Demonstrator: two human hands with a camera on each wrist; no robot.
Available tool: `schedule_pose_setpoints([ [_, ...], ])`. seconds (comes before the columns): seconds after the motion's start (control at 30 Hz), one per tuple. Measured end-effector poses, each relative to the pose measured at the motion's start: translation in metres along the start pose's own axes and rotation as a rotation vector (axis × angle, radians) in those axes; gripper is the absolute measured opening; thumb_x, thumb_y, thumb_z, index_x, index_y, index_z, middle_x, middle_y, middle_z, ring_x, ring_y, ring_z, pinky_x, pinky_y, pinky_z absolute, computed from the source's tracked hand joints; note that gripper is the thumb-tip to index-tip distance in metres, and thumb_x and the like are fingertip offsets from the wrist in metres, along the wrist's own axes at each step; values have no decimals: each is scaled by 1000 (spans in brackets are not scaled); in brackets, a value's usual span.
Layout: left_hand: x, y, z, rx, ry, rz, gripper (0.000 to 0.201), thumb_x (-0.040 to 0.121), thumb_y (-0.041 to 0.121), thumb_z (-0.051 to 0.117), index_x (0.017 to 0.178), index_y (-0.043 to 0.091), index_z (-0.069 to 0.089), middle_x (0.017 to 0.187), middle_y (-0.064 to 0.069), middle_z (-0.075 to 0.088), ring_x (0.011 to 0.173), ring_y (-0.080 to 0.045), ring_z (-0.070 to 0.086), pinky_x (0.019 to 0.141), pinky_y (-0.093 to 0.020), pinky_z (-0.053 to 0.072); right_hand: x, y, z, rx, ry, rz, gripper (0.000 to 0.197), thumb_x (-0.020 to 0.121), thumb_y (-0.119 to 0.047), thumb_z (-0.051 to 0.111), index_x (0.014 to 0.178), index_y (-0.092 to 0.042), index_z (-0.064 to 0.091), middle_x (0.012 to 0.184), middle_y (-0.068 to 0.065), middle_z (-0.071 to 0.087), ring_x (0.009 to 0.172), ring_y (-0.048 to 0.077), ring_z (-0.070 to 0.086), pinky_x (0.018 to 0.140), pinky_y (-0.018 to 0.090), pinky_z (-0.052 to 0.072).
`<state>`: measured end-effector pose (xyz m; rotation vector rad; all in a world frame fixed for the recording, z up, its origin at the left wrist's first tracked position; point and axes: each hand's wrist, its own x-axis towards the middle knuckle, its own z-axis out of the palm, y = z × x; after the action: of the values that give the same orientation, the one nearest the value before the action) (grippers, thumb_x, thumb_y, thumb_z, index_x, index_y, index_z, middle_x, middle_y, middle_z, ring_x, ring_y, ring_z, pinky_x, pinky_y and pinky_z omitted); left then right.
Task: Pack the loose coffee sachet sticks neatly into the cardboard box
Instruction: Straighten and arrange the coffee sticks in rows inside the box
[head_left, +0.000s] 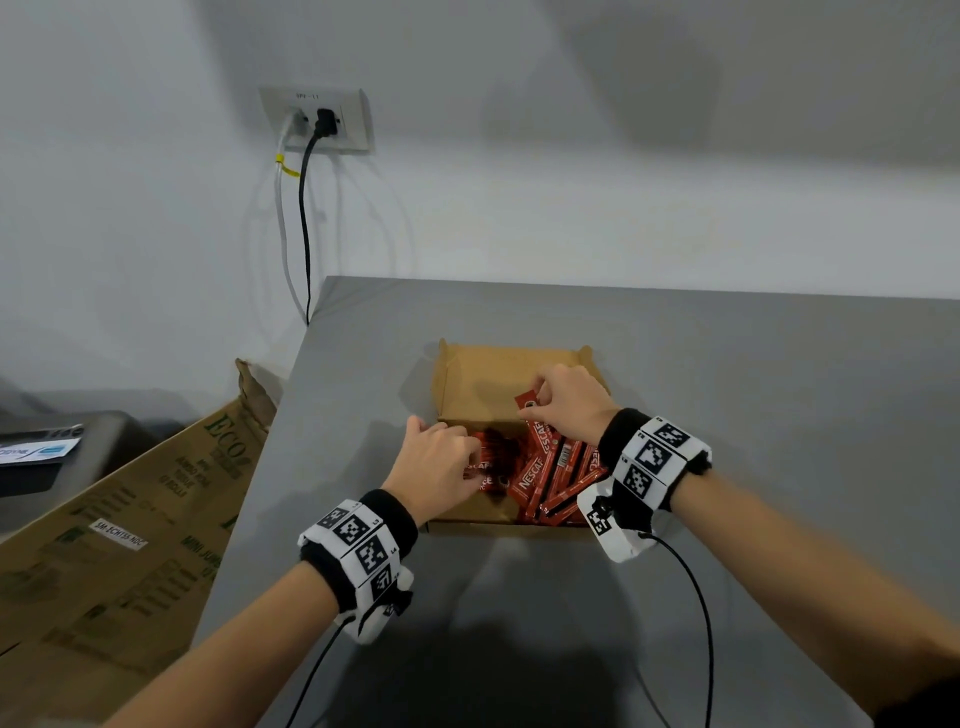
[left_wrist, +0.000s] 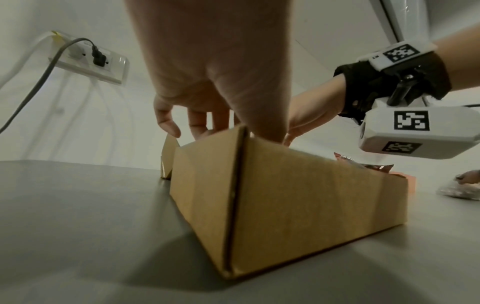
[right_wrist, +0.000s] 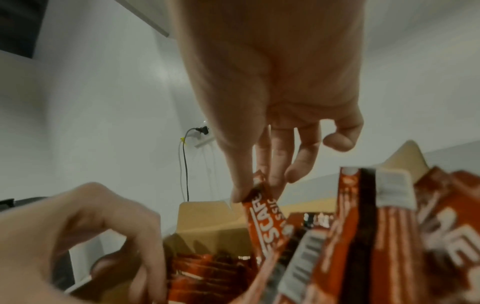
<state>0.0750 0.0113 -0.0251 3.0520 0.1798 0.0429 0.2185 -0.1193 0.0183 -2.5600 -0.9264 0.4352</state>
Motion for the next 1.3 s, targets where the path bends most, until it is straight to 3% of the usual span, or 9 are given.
schedule_pose_setpoints([
  [0.13,0,2,0,132,-92,61,21,90,38,52,94,24,68,96,6,66,98,-19,50,86,-35,25,-8,-2,-12,103,-8,-75,28,78,-23,73,97,-6,62,86,8,67,79,16,63,72,27,53],
  [0.27,3,4,0,175,-149,77,18,92,33,52,97,22,66,99,4,65,99,-19,53,86,-35,25,-15,-1,-23,154,-40,-103,27,82,-17,68,105,-5,63,89,3,62,81,15,61,75,29,55],
  [0.5,4,5,2,145,-132,93,15,91,25,54,98,20,66,103,3,61,98,-19,56,85,-34,25,-21,4,-36,367,137,-154,13,85,-13,64,93,-4,63,81,4,67,61,3,62,64,12,53],
  [0.67,0,10,1,132,-143,136,12,73,17,71,66,22,62,67,7,65,69,-16,62,77,-33,29,-28,8,-30,576,154,-137,6,88,-10,60,88,-5,56,83,2,67,59,3,66,57,14,53],
  [0.77,1,6,6,26,-114,121,6,82,13,58,80,17,61,80,3,68,80,-22,62,73,-31,17,-32,10,-25,635,154,-134,13,88,-8,59,80,-13,51,88,8,67,62,8,68,58,18,55],
  [0.87,3,0,6,-30,-61,74,10,85,20,55,94,19,57,96,7,65,93,-18,58,73,-30,16,-38,13,-22,619,113,-126,18,84,-1,63,80,-12,48,86,9,67,66,12,69,60,19,56],
  [1.03,4,-5,4,-48,-11,48,7,88,26,52,92,21,55,95,8,62,88,-14,57,75,-29,20,-43,12,-5,366,30,-175,27,82,-5,67,105,-18,62,90,-2,64,72,4,66,65,12,51],
  [1.2,1,-5,9,-107,14,12,5,88,21,54,83,20,55,94,7,59,80,-12,52,78,-26,21,-40,10,7,339,72,-141,10,84,-9,65,87,-19,66,83,-5,66,75,1,62,77,20,54],
  [1.3,2,-5,8,-120,-3,-1,6,87,22,56,83,21,60,95,7,59,83,-12,53,81,-27,23,-42,4,7,296,9,-169,8,84,-7,63,84,-15,62,83,-1,64,76,11,63,78,25,55],
])
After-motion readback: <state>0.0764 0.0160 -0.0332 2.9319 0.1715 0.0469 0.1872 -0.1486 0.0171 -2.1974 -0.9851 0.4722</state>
